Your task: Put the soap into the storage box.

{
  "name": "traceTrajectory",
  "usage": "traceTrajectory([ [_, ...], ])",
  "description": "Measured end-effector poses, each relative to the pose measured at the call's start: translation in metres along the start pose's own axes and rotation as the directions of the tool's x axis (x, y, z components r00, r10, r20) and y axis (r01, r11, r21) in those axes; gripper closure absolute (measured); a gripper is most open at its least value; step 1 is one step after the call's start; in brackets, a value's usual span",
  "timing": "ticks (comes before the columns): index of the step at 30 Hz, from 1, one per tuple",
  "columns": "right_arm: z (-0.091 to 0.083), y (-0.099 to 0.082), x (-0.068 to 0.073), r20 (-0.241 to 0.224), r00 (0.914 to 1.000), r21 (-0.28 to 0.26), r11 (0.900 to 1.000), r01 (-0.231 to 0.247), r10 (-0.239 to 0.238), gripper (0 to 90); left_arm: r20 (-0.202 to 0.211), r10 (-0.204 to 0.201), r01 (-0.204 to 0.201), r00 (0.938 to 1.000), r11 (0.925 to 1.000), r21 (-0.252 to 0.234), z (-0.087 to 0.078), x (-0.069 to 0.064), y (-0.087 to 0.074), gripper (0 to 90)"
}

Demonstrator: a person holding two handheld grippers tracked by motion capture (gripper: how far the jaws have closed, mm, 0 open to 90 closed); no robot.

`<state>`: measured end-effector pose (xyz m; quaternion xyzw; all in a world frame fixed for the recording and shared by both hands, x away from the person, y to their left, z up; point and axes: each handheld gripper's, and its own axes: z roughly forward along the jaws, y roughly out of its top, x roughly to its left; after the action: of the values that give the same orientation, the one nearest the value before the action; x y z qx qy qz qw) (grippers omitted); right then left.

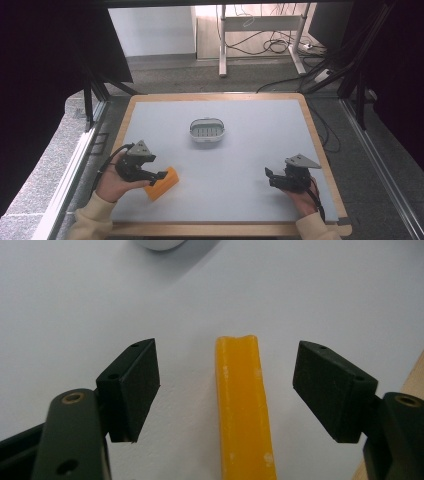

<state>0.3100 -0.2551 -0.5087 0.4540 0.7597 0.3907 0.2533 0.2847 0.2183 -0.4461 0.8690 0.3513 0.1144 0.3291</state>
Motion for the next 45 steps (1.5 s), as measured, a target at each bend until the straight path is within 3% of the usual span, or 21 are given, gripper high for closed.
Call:
traceTrajectory([
  [20,0.000,0.000,0.000,0.008,1.0000,0.006,1.0000,0.004,-0.004,14.1,-0.008,0.029,-0.028,0.9996,0.9976,0.063,0.023,-0.012,0.003,23.9],
  [31,0.001,0.000,0.000,0.008,0.9999,0.010,0.9999,0.008,-0.008,14.1,-0.004,-0.001,0.001,1.0000,0.9935,0.113,0.034,-0.009,-0.003,24.5],
  [37,0.001,0.000,0.001,0.010,0.9999,0.012,0.9999,0.010,-0.010,14.1,0.002,-0.005,0.004,1.0000,0.9854,0.170,0.046,-0.011,-0.007,26.2],
  [42,0.001,-0.001,0.001,0.015,0.9997,0.015,0.9997,0.020,-0.020,14.1,0.001,-0.016,0.015,0.9999,0.9746,0.223,0.055,-0.013,-0.010,33.3],
  [45,0.002,-0.001,0.001,0.015,0.9997,0.020,0.9996,0.021,-0.021,14.1,-0.006,-0.022,0.023,0.9997,0.9732,0.229,0.056,-0.013,-0.011,38.7],
])
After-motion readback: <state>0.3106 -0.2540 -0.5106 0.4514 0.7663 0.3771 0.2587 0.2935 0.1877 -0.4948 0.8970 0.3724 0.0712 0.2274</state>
